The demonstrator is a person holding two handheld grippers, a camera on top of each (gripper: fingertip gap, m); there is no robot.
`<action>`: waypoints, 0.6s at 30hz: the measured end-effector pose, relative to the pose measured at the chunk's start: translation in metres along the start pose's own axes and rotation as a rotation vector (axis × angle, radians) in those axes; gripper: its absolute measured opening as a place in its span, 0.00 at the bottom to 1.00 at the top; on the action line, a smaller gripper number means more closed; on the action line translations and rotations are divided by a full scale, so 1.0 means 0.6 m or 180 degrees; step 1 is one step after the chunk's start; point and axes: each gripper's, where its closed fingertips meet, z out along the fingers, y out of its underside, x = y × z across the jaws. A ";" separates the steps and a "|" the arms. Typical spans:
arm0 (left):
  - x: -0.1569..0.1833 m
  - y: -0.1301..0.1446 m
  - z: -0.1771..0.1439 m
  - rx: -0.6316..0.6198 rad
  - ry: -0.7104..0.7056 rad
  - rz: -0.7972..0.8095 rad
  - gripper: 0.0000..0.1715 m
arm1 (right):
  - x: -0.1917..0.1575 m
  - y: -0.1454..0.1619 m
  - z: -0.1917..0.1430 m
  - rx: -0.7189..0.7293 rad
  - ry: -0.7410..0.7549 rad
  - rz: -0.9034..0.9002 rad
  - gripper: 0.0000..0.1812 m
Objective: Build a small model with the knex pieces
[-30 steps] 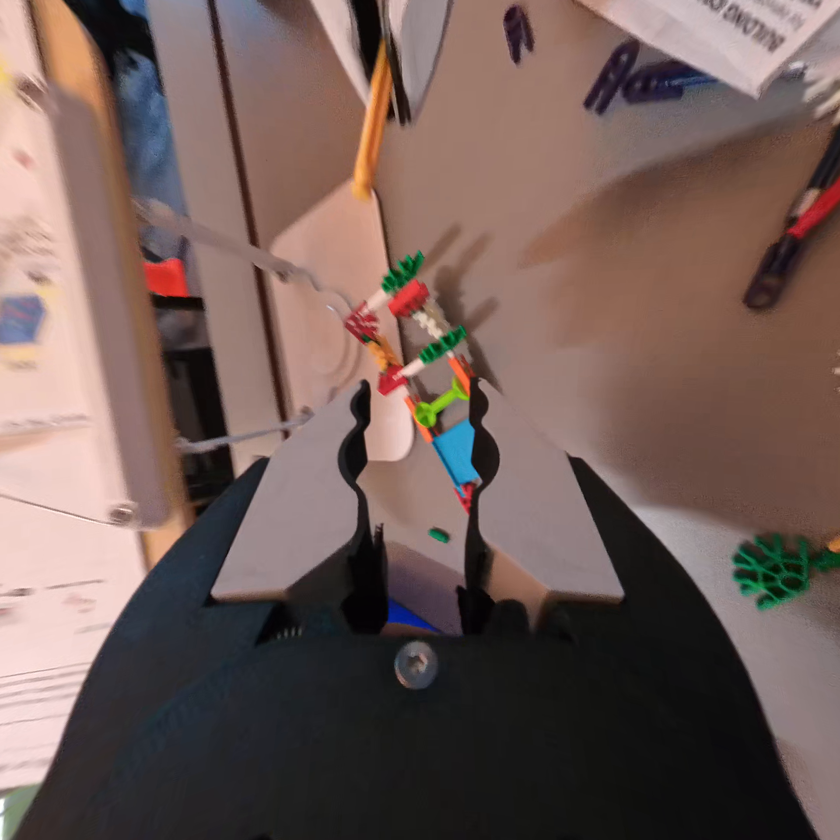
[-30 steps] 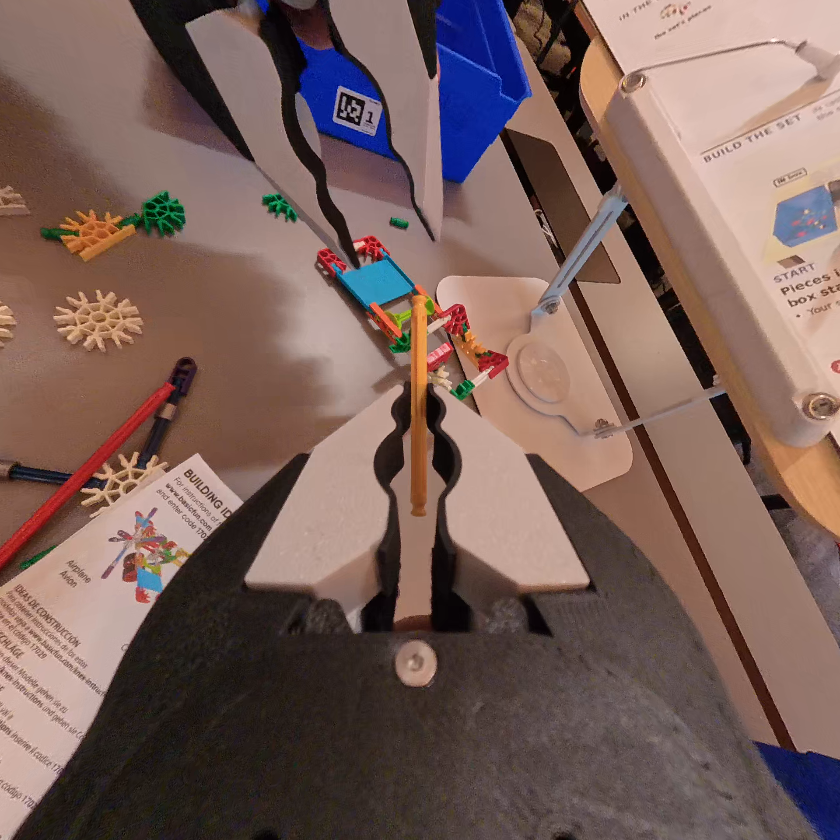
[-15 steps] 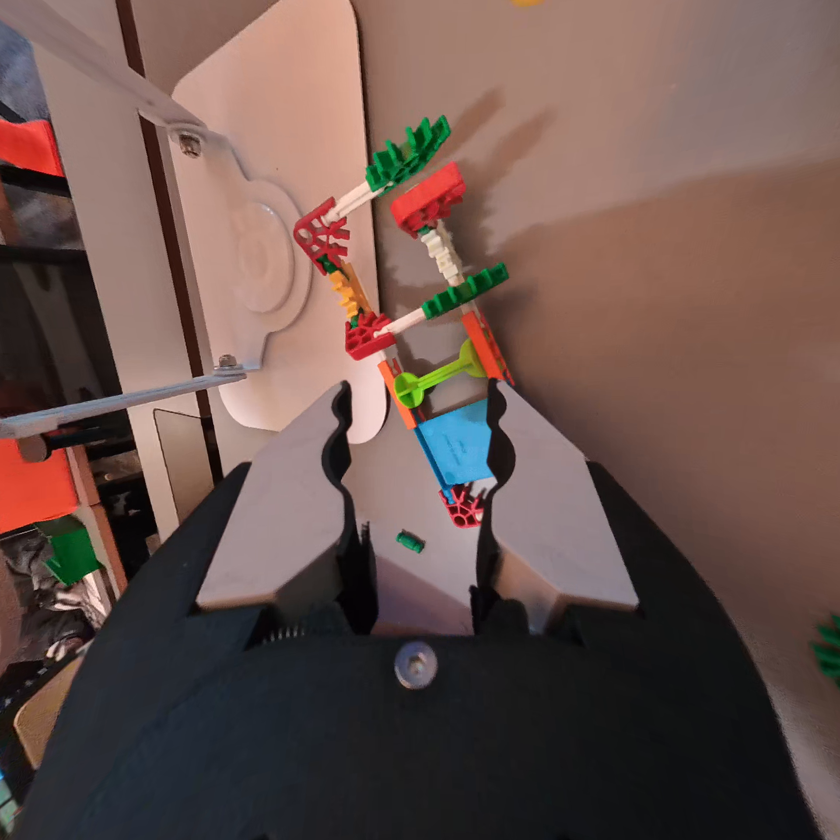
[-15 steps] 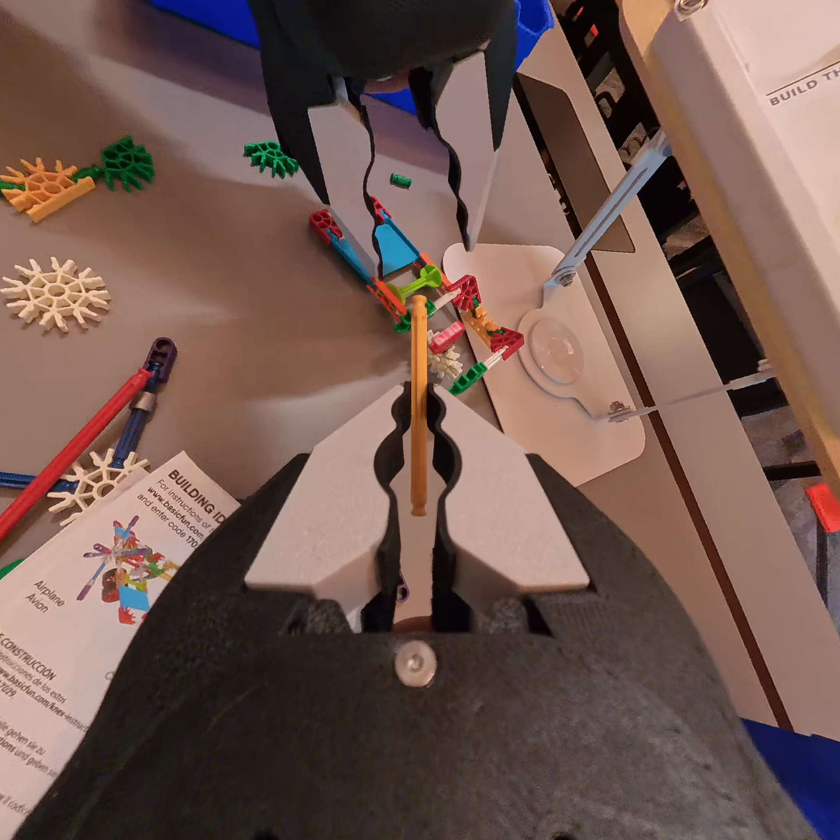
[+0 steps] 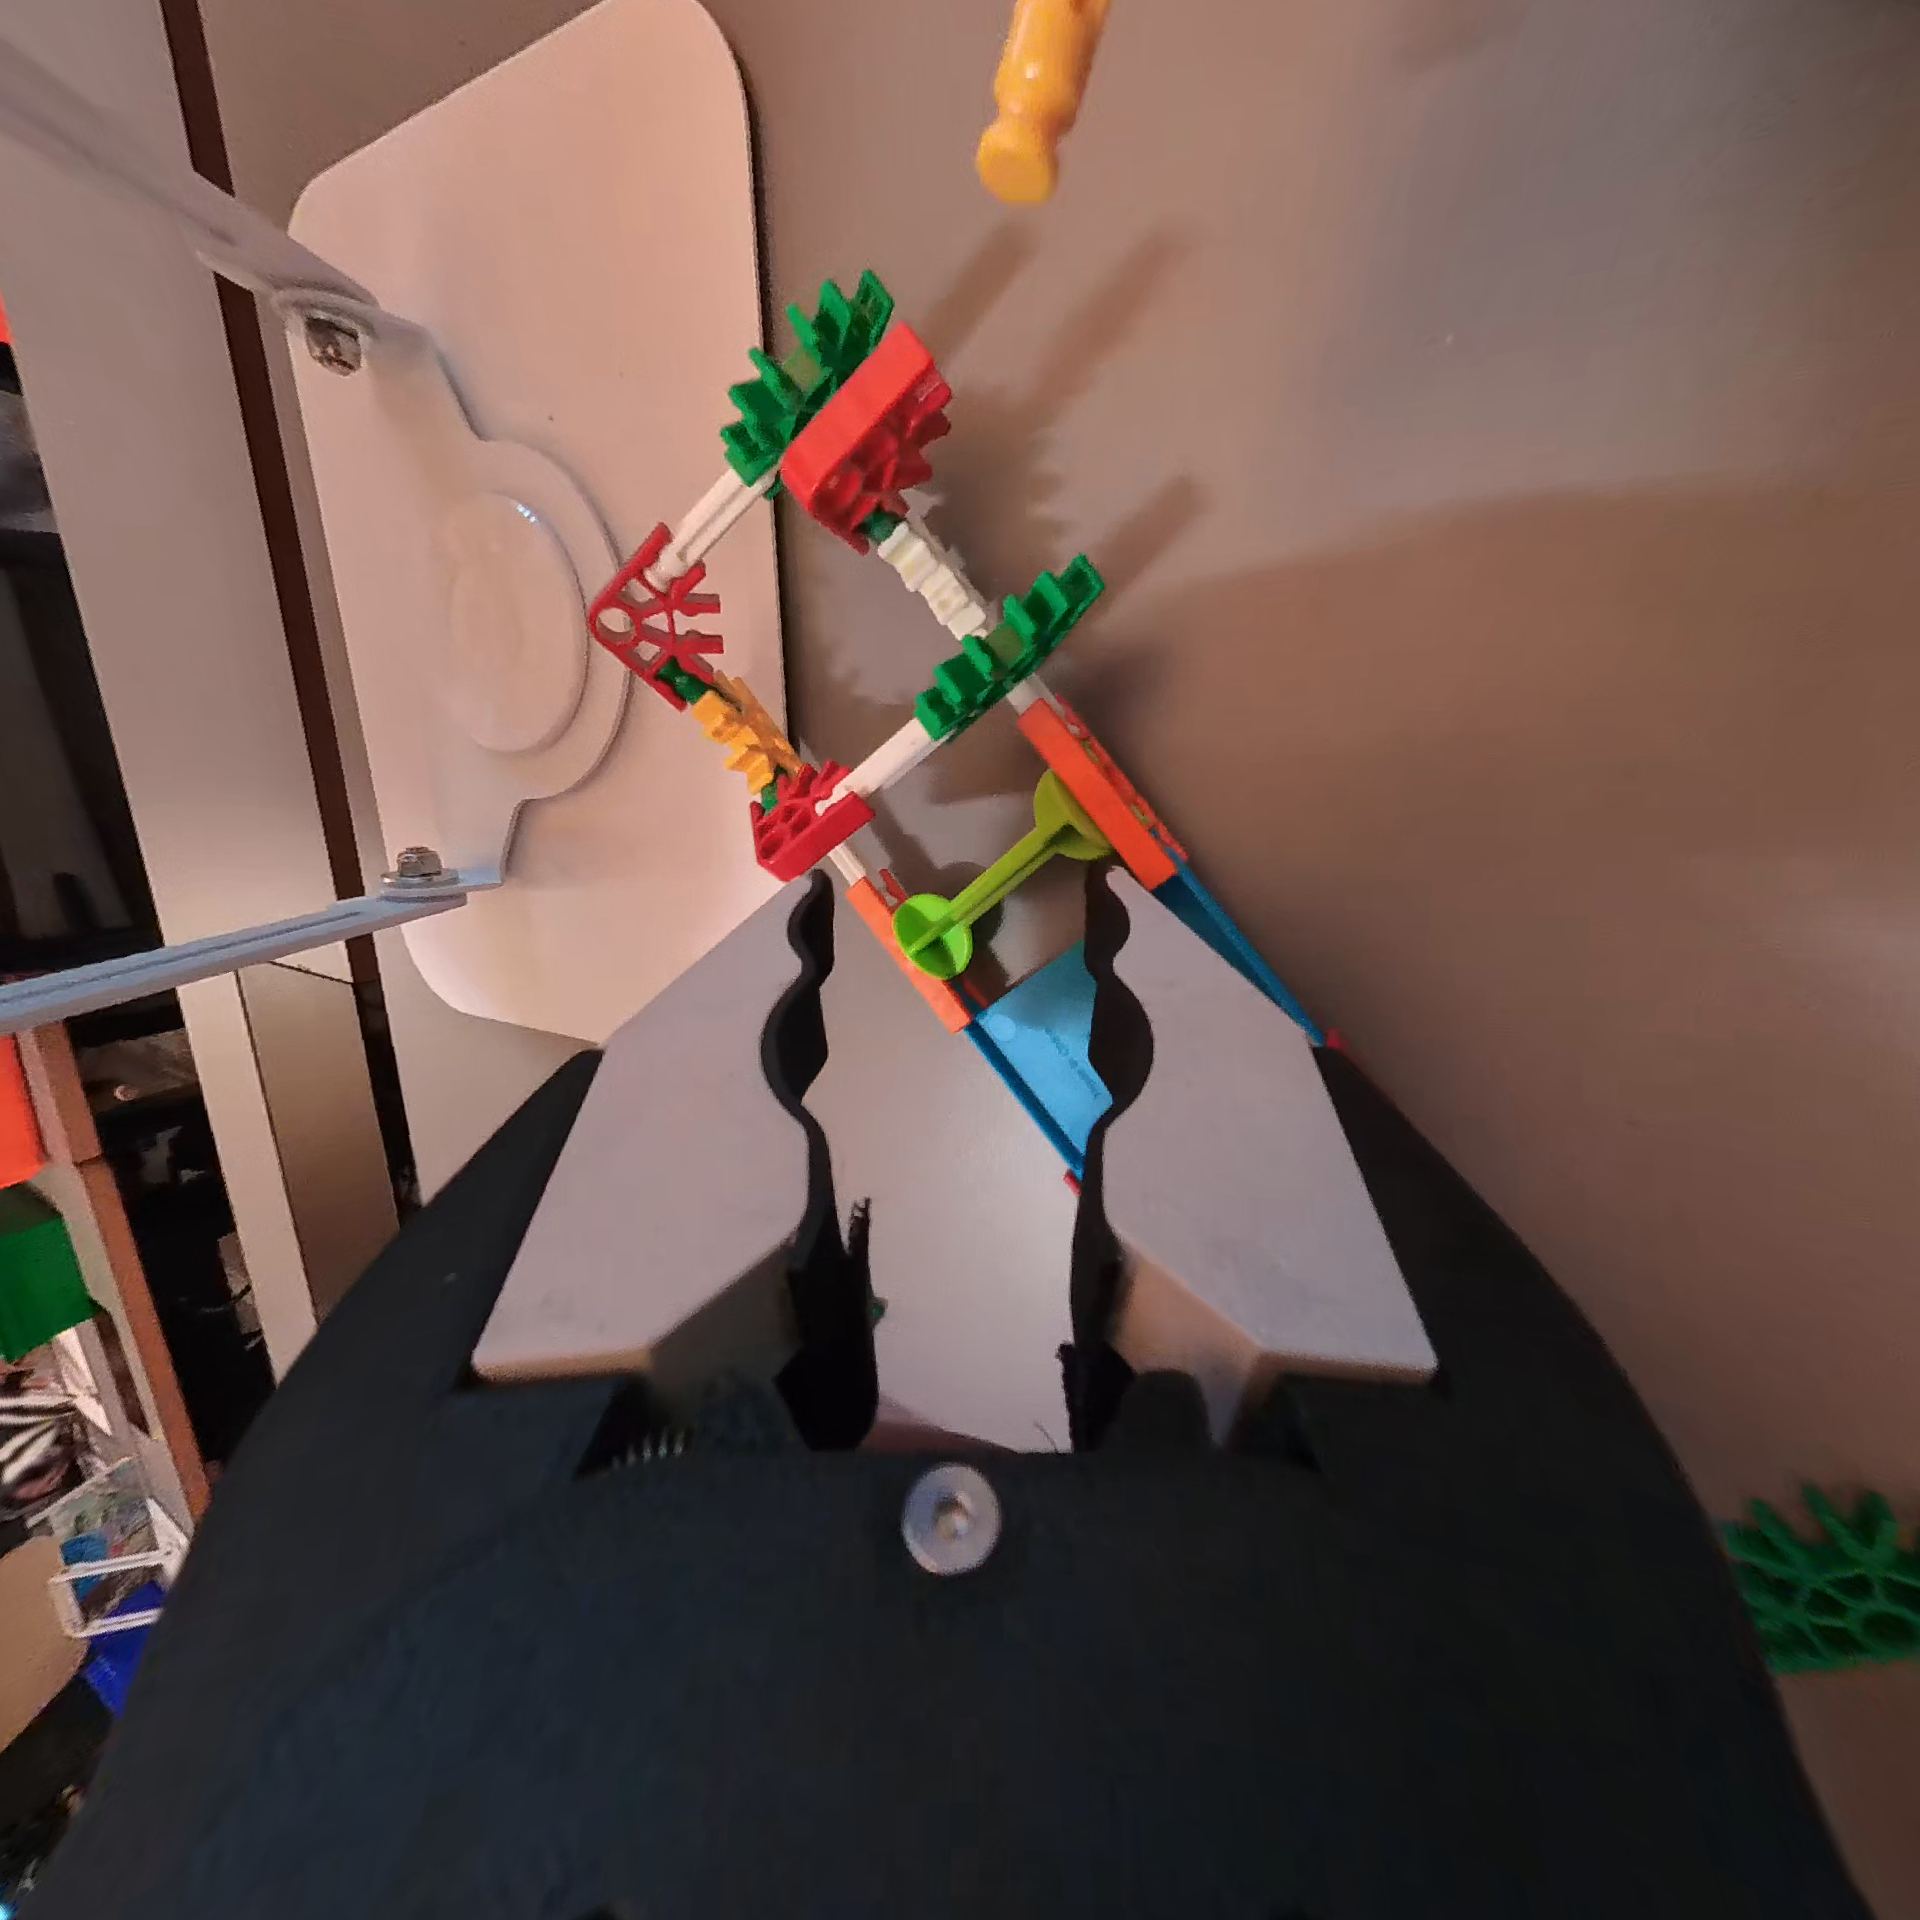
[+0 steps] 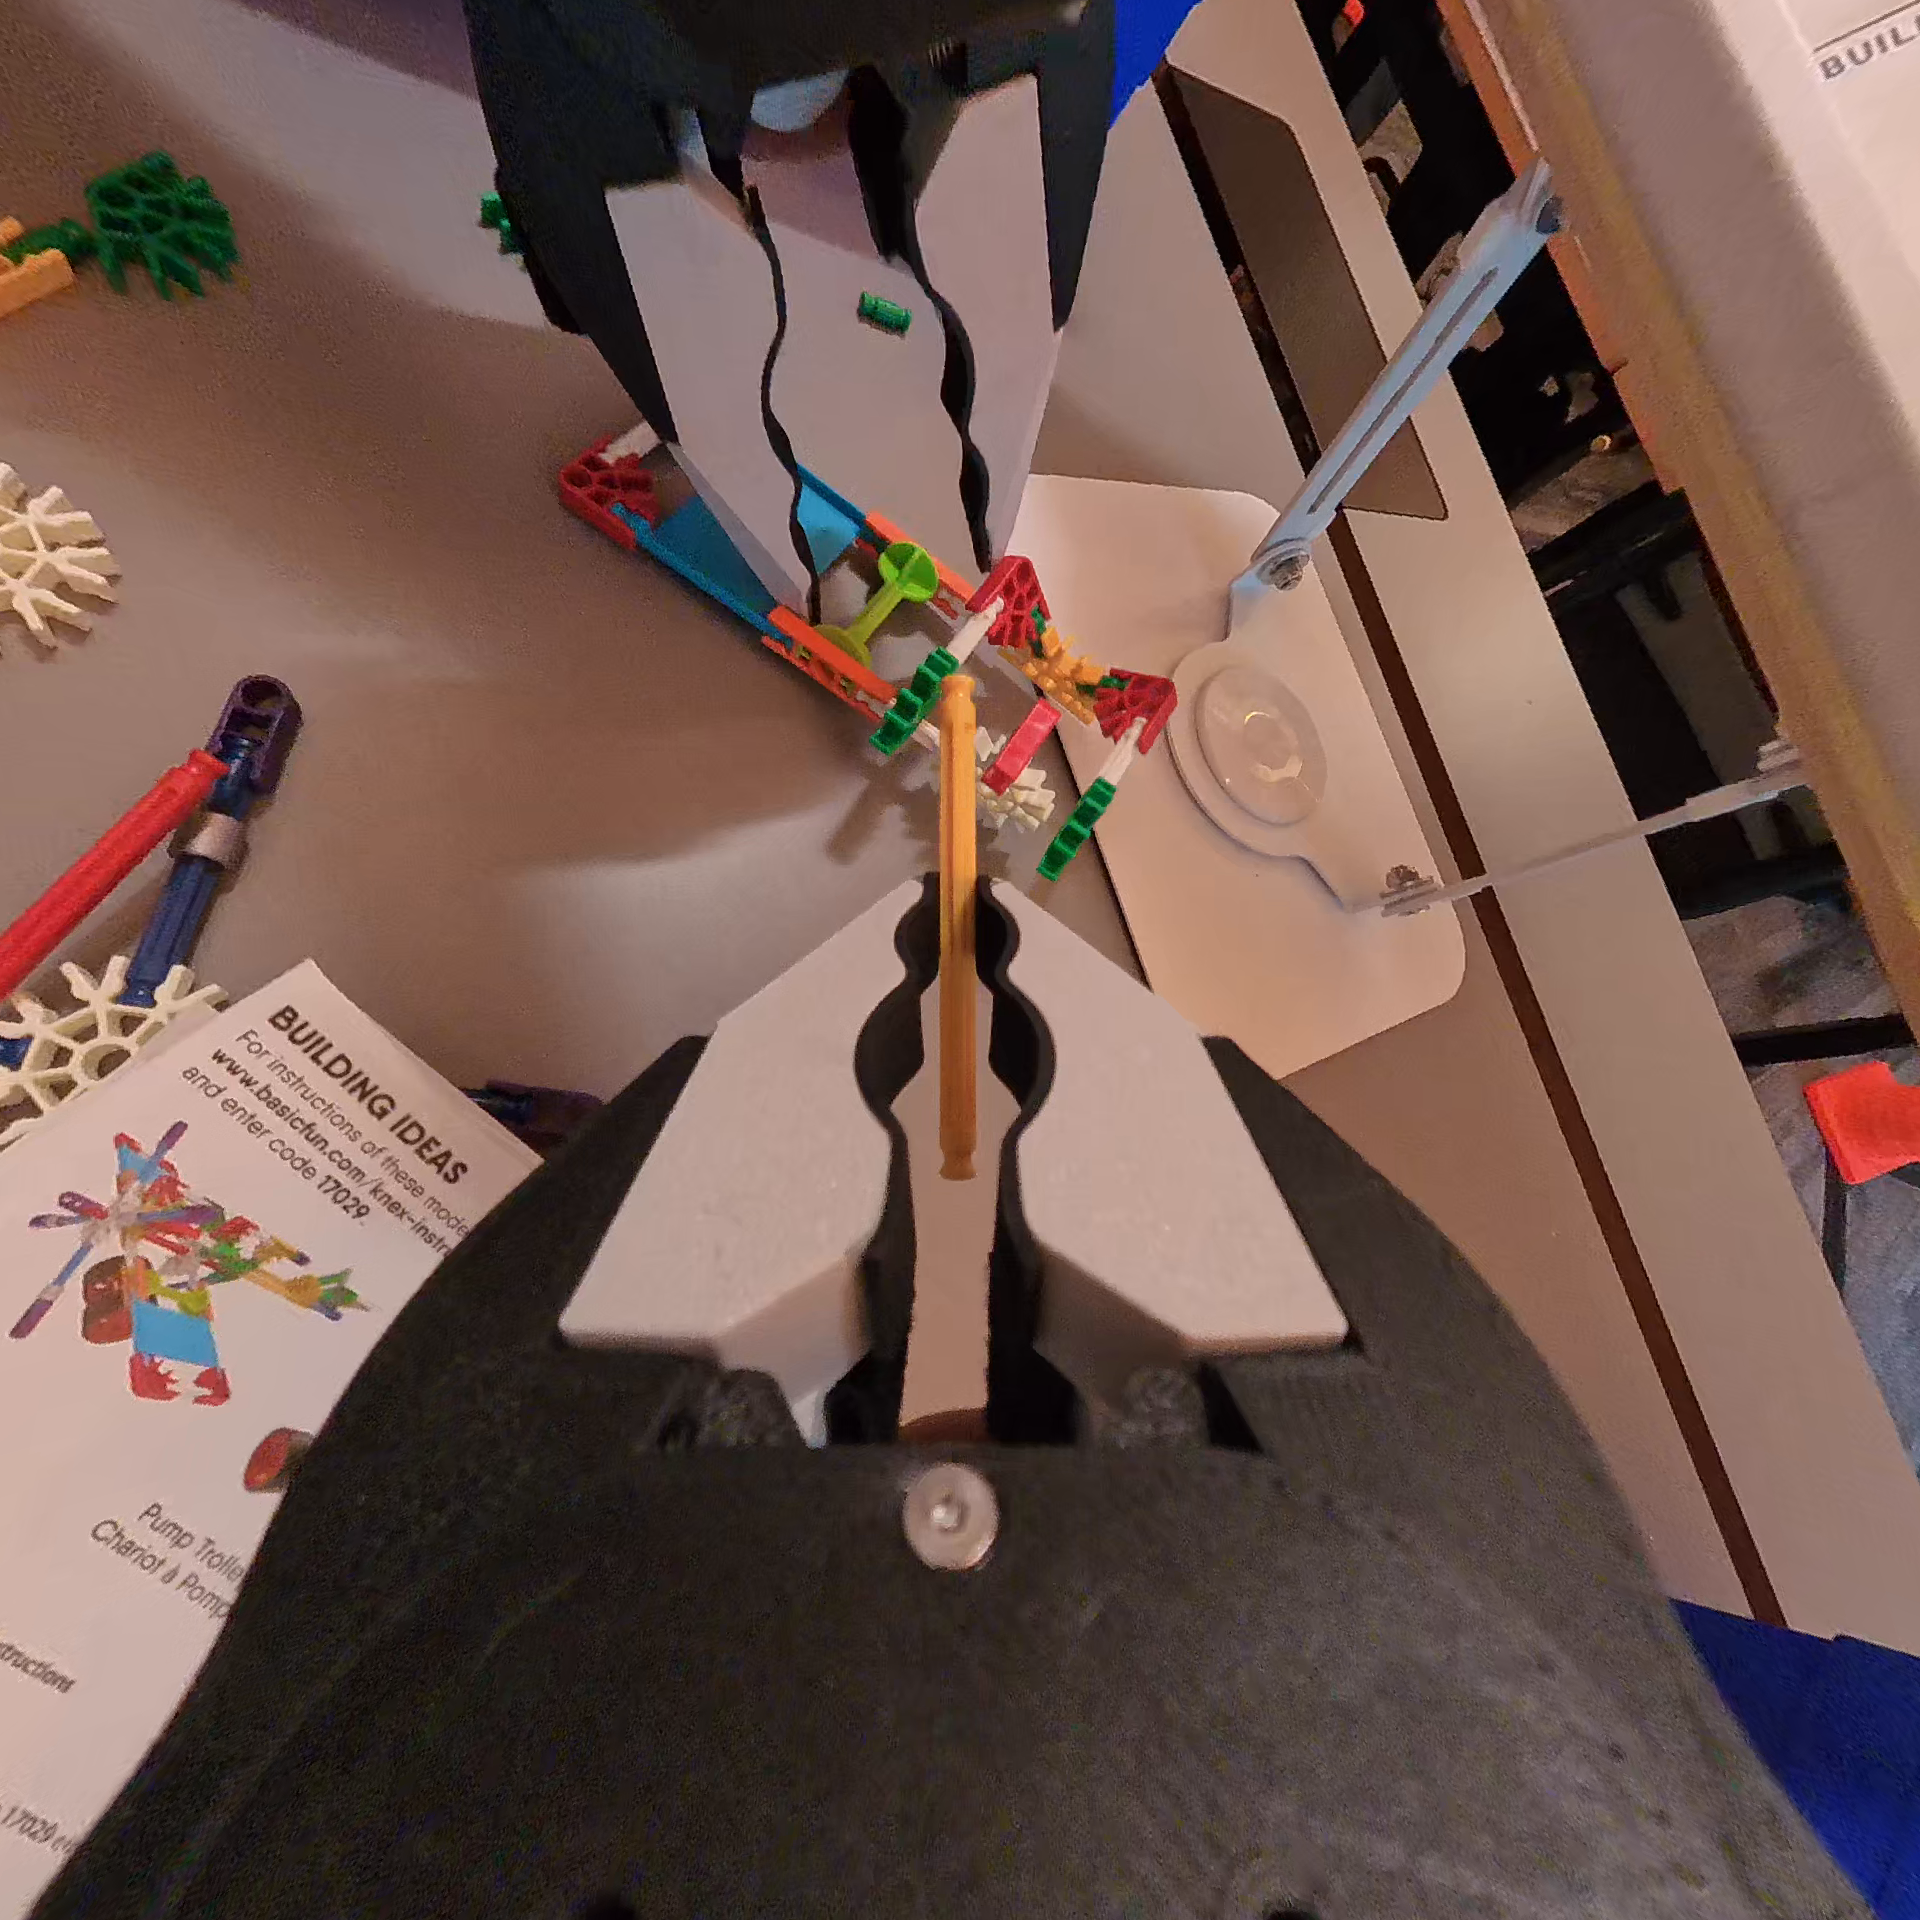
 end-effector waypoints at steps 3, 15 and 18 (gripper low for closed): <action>0.008 -0.003 -0.008 0.0071 0.0095 -0.0012 0.27 | 0.003 0.005 0.001 -0.0010 -0.0004 0.0018 0.02; 0.034 -0.011 -0.013 0.0134 0.0320 -0.0038 0.27 | 0.001 0.015 0.010 -0.0059 -0.0034 0.0020 0.02; 0.048 -0.021 -0.017 0.0189 0.0456 -0.0092 0.29 | -0.001 0.019 0.016 -0.0083 -0.0063 0.0025 0.02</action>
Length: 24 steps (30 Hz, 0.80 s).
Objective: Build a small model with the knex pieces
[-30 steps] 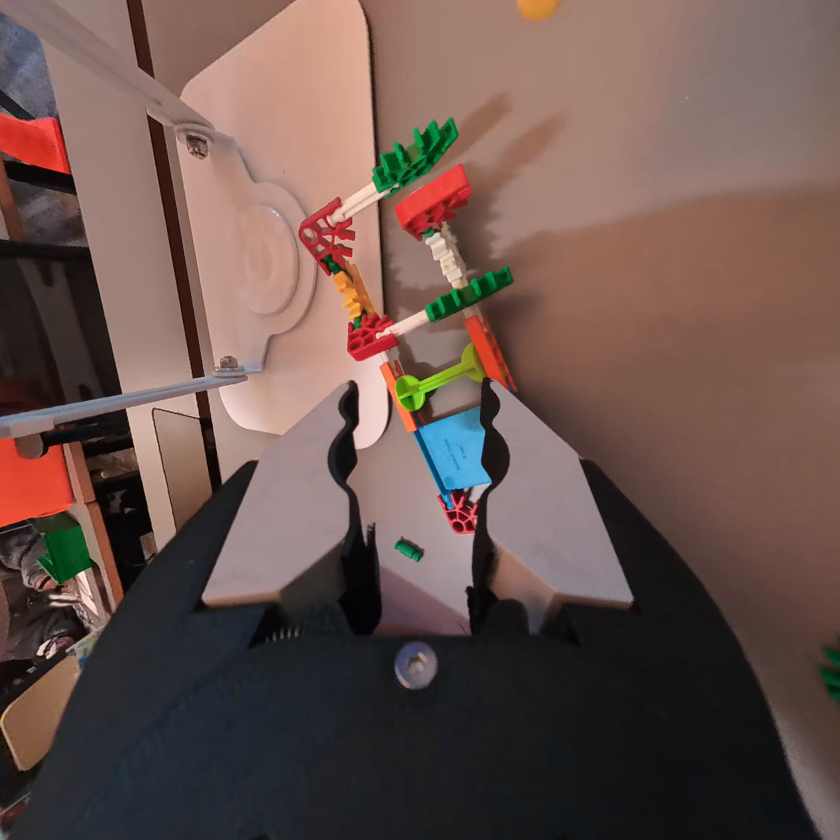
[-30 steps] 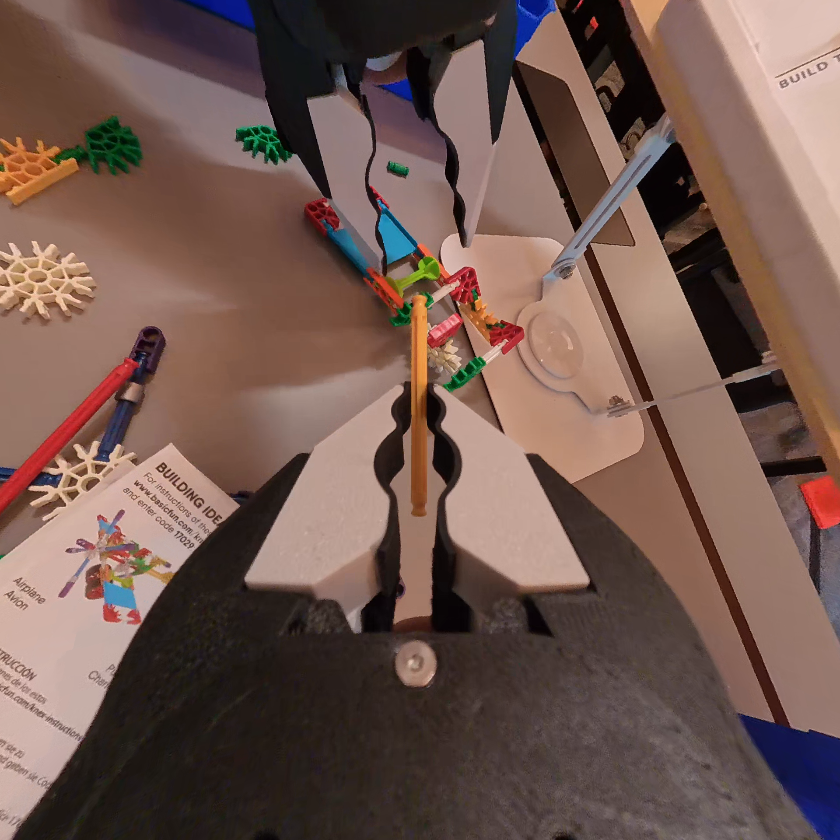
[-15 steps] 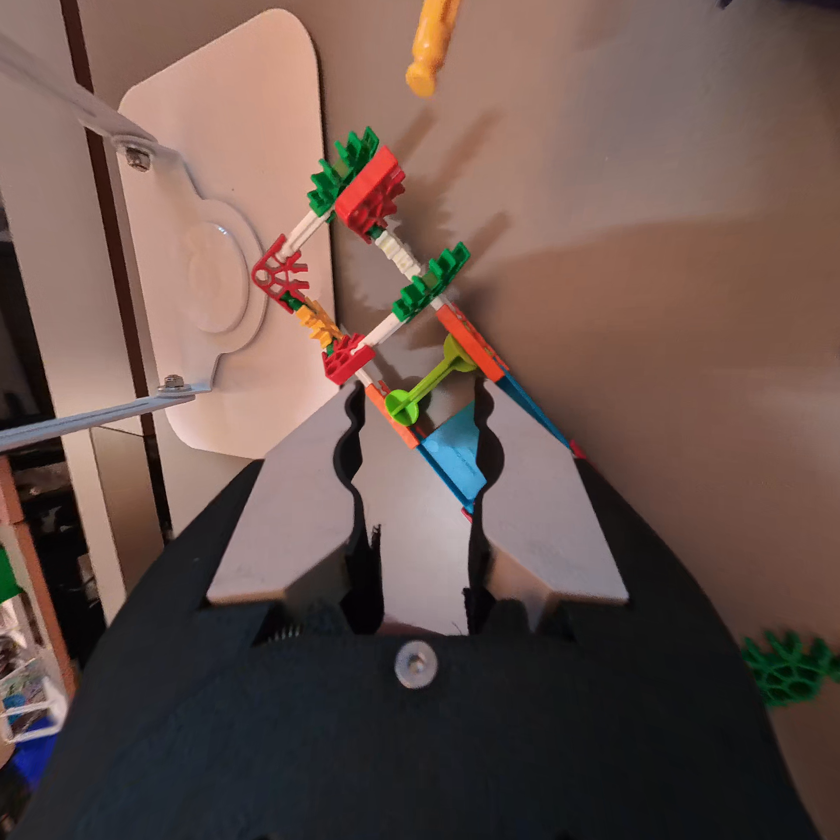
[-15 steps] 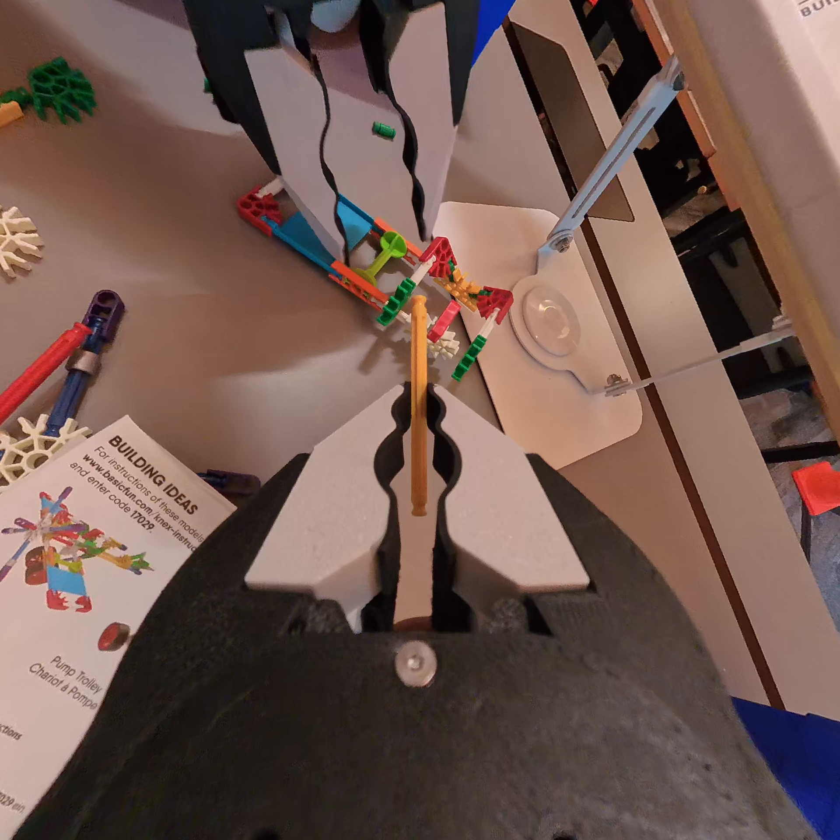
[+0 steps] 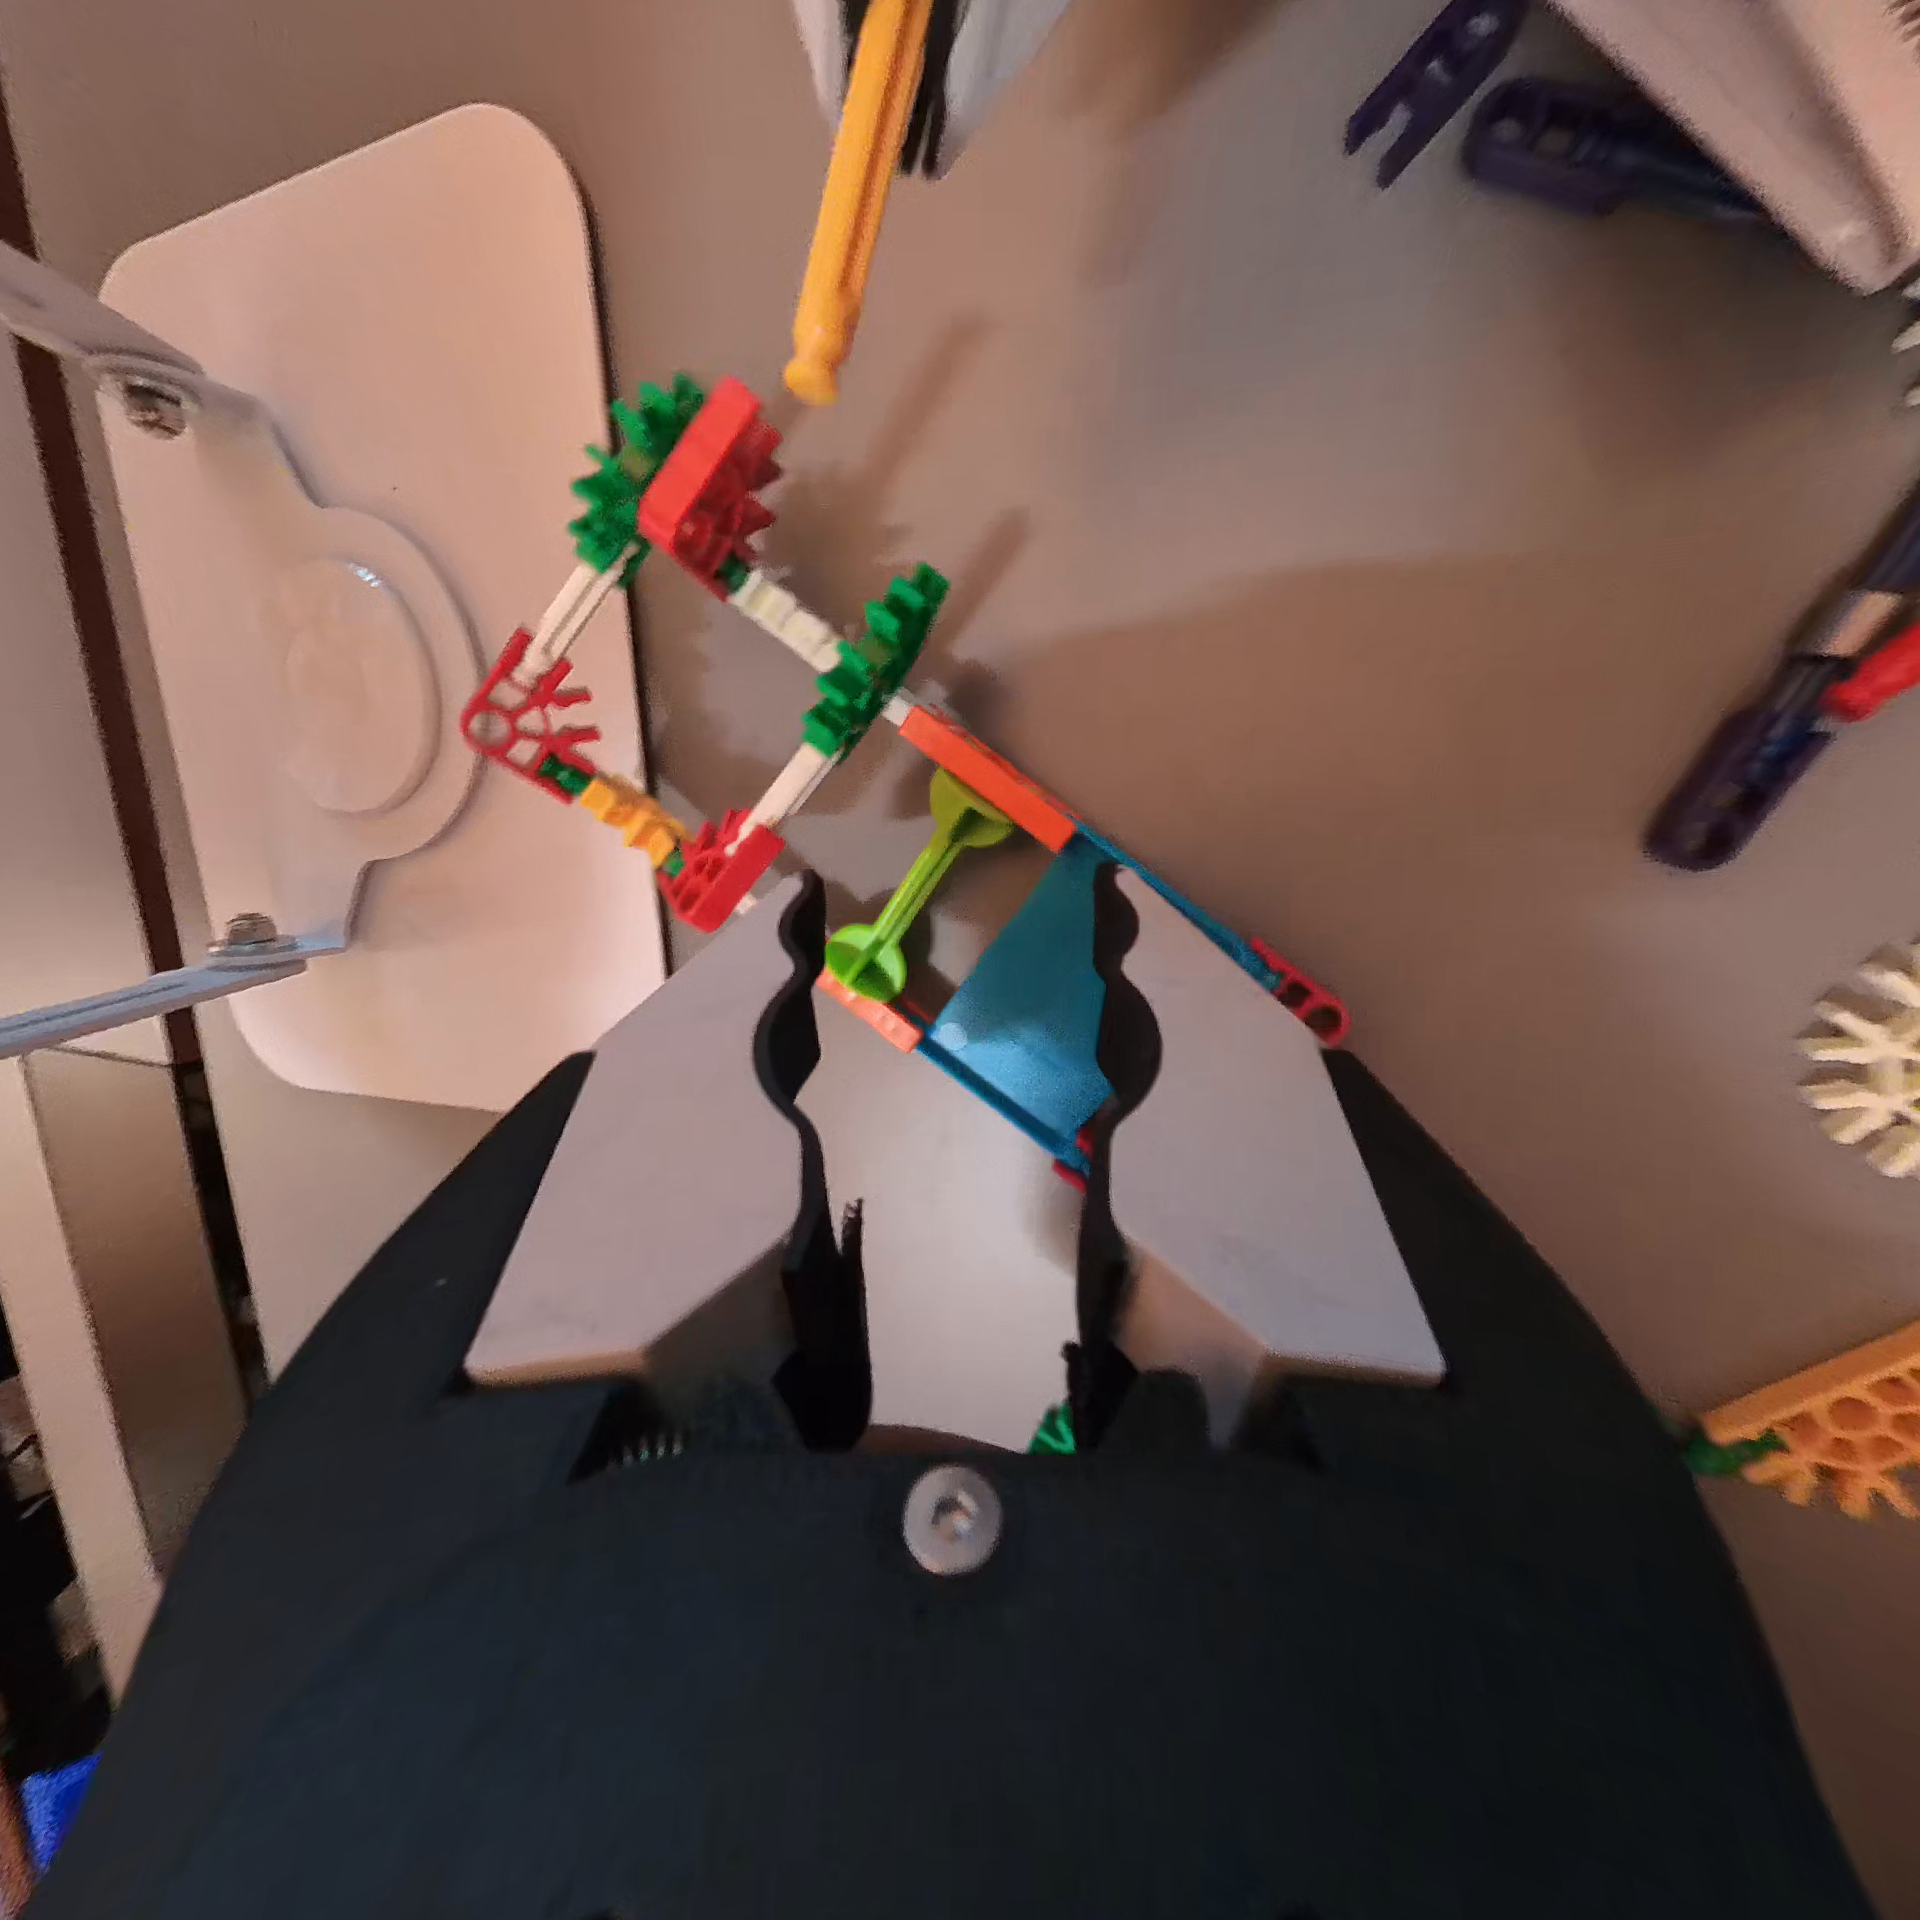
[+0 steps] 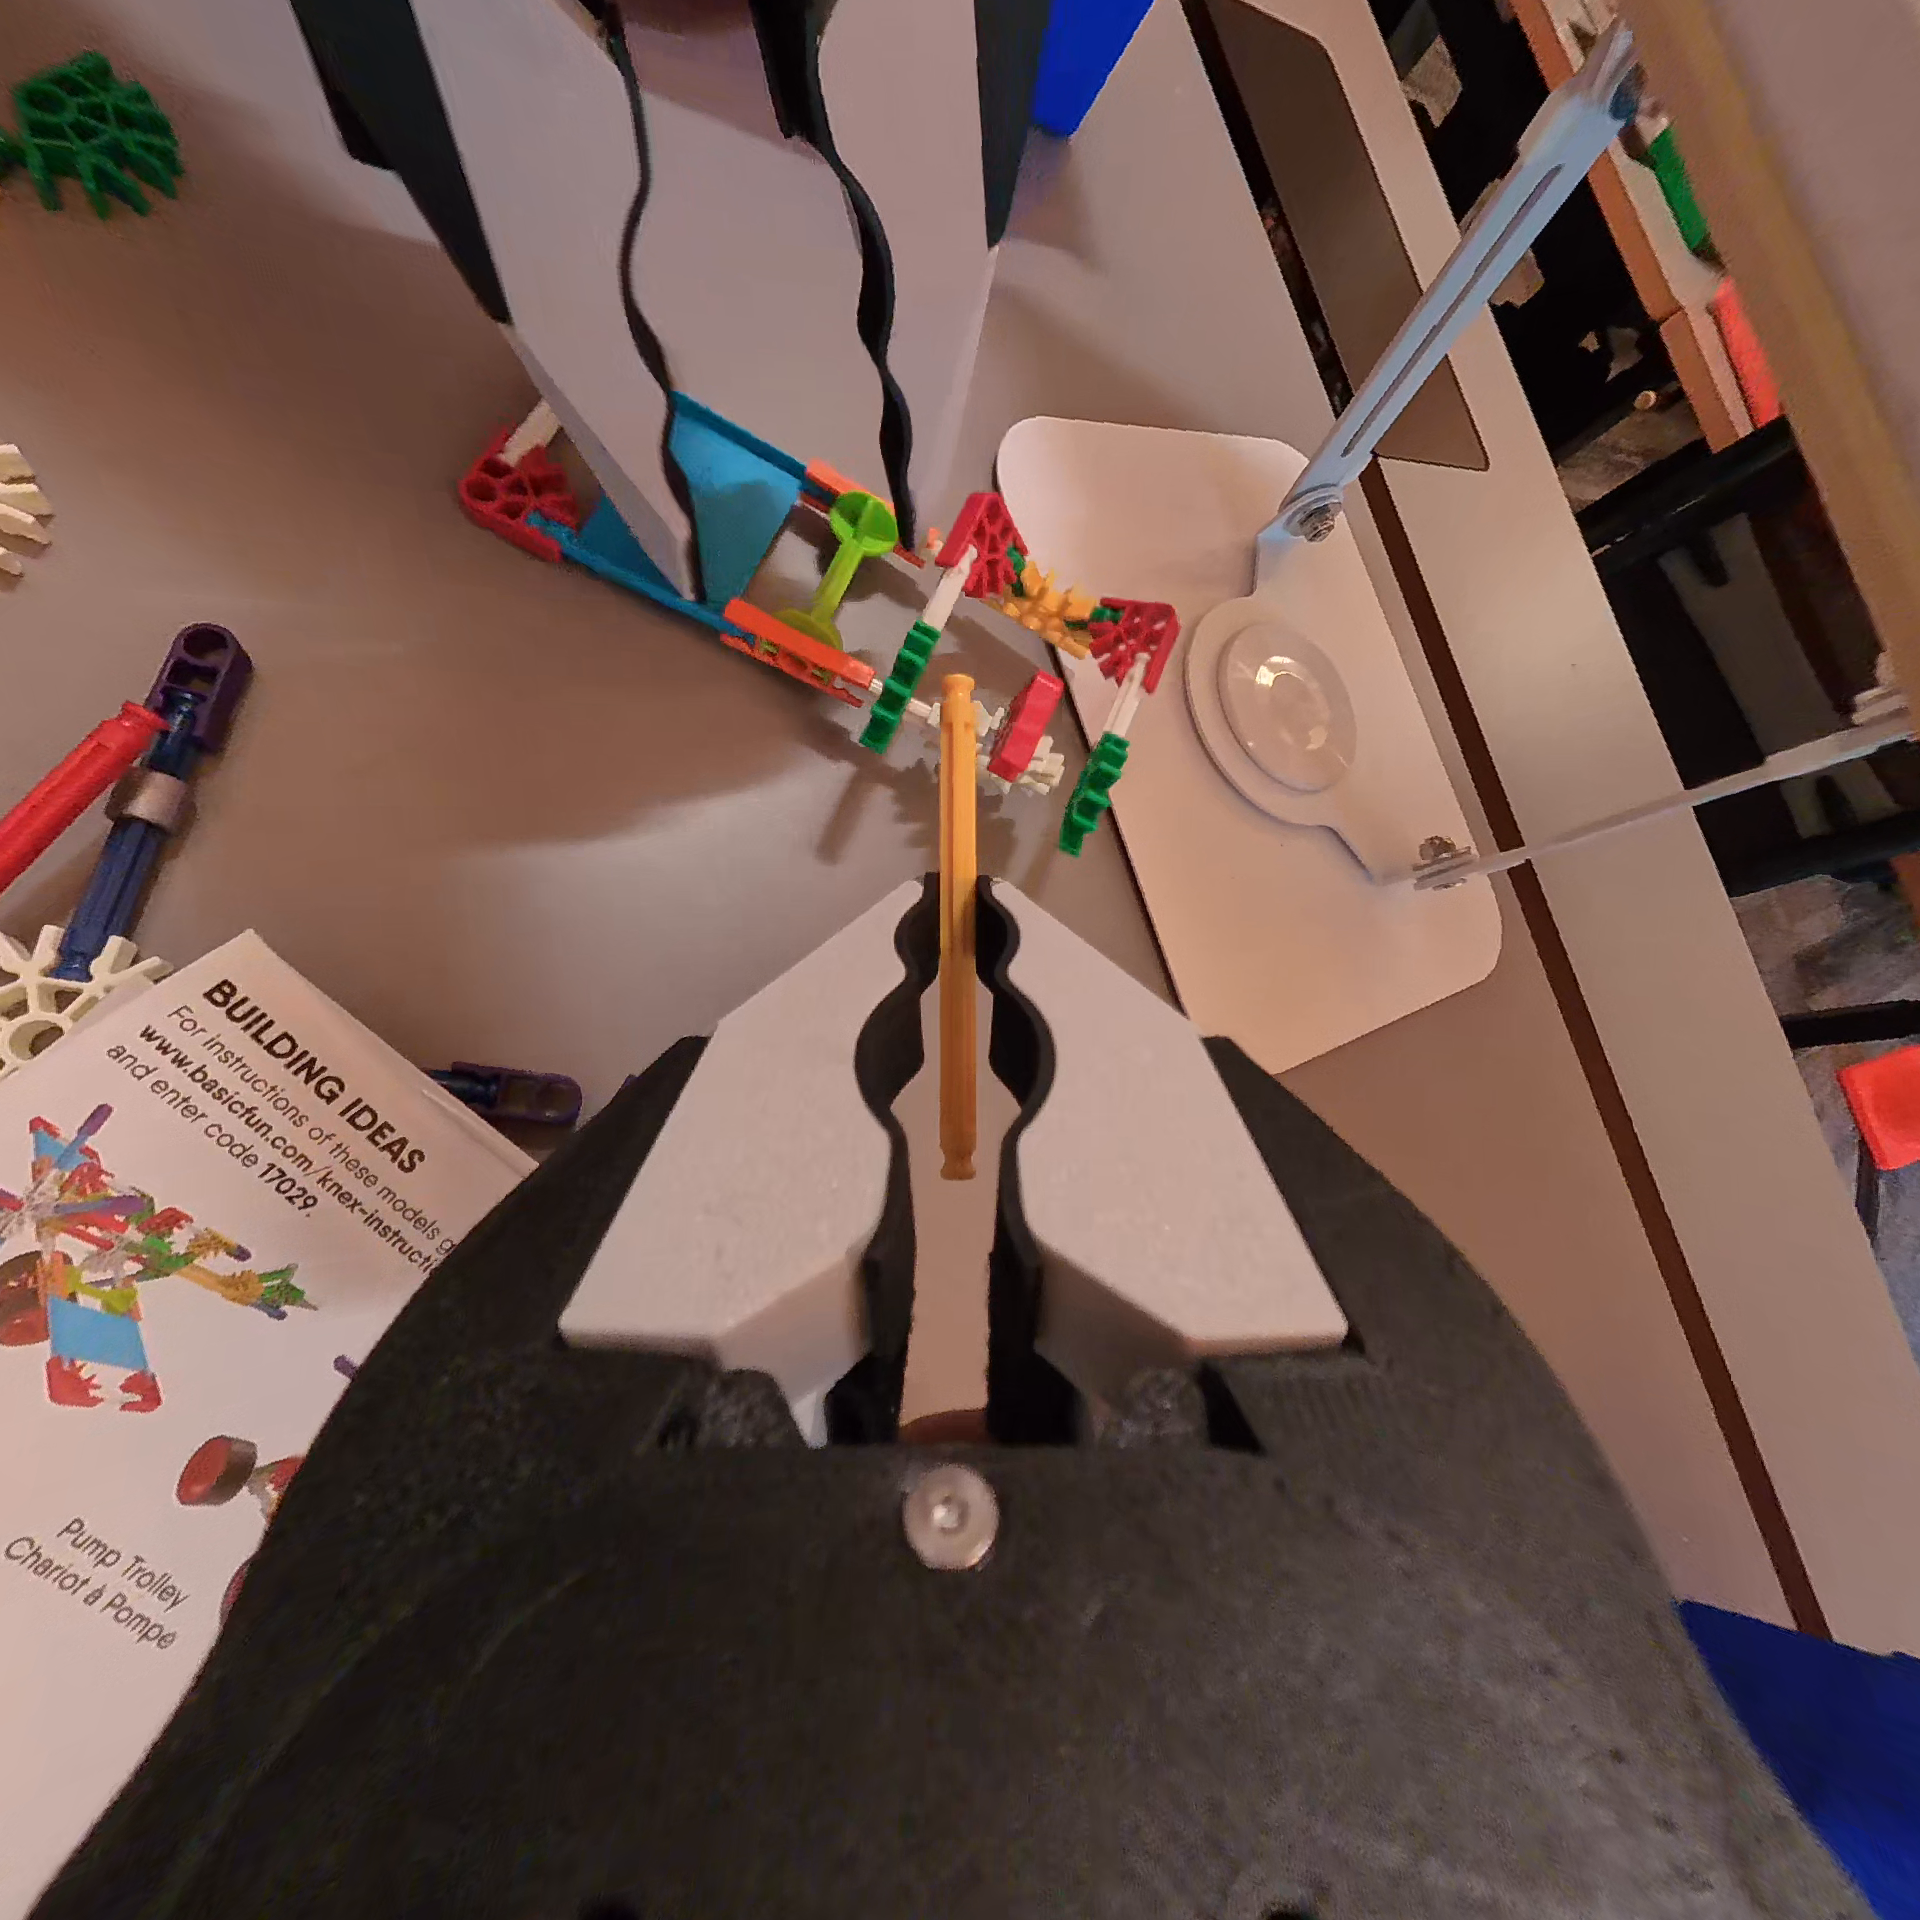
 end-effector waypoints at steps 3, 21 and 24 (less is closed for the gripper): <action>0.001 -0.005 -0.003 0.0035 -0.0028 0.0044 0.30 | -0.007 0.003 0.009 -0.0035 -0.0050 -0.0017 0.02; -0.032 -0.062 0.024 0.0376 -0.0511 0.0426 0.13 | -0.012 0.030 0.050 -0.0585 0.0030 -0.0497 0.02; -0.034 -0.066 0.027 0.0371 -0.0544 0.0384 0.09 | -0.008 0.035 0.049 -0.0656 0.0071 -0.0547 0.02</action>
